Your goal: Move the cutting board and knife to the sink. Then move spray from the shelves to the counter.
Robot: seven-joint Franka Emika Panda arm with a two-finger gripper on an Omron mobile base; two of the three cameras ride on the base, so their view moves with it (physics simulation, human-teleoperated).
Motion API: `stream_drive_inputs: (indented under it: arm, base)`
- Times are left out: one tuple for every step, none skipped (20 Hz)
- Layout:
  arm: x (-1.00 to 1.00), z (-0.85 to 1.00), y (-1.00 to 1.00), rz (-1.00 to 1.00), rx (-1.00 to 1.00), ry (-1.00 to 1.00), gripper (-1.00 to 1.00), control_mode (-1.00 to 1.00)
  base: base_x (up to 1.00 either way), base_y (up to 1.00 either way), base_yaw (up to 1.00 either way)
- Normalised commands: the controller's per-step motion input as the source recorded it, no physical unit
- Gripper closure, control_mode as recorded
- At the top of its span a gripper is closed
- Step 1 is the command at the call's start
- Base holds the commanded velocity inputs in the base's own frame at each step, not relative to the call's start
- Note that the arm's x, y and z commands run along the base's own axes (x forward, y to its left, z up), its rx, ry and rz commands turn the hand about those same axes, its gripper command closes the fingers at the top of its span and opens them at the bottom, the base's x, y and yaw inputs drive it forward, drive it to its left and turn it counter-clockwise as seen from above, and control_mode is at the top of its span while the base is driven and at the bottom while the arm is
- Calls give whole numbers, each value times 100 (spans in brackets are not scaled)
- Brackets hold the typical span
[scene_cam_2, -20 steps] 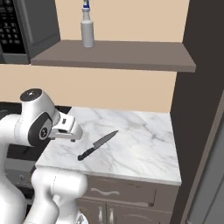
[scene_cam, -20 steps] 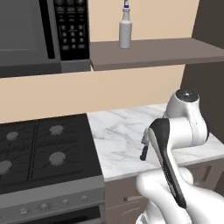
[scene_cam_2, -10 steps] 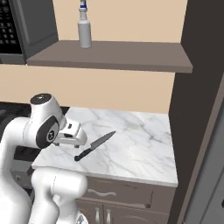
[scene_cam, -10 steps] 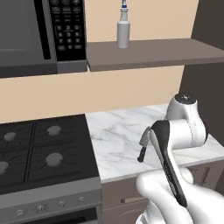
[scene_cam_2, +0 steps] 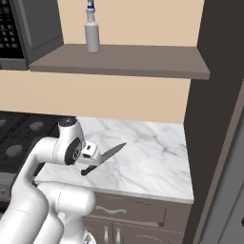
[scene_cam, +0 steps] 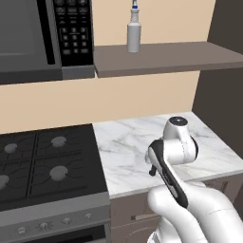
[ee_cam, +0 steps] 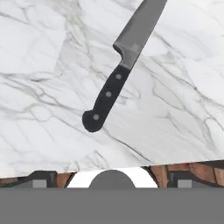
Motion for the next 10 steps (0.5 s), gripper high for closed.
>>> stream_drive_inputs:
  arm:
    - [77,-36,3,-5,1,5,-100,-100]
    - [54,-39,0,0,1,0,-100,-100]
    - [72,-41,0,-1,2,2,-100,-100]
    - [75,-41,0,-4,1,1,-100,-100]
    - [64,-43,6,-7,0,0,-100,-100]
    - [71,-36,0,-13,0,0,-100,-100]
    - [89,-39,0,-14,0,0,-100,-100]
    - [84,-39,0,-14,0,0,-100,-100]
    - [66,-35,0,-14,0,0,-100,-100]
    - [62,-44,0,-14,0,2,-100,-100]
  base:
    - [0,0,0]
    - [0,0,0]
    - [0,0,0]
    - [0,0,0]
    - [0,0,0]
    - [0,0,0]
    - [0,0,0]
    - [0,0,0]
    - [0,0,0]
    - [0,0,0]
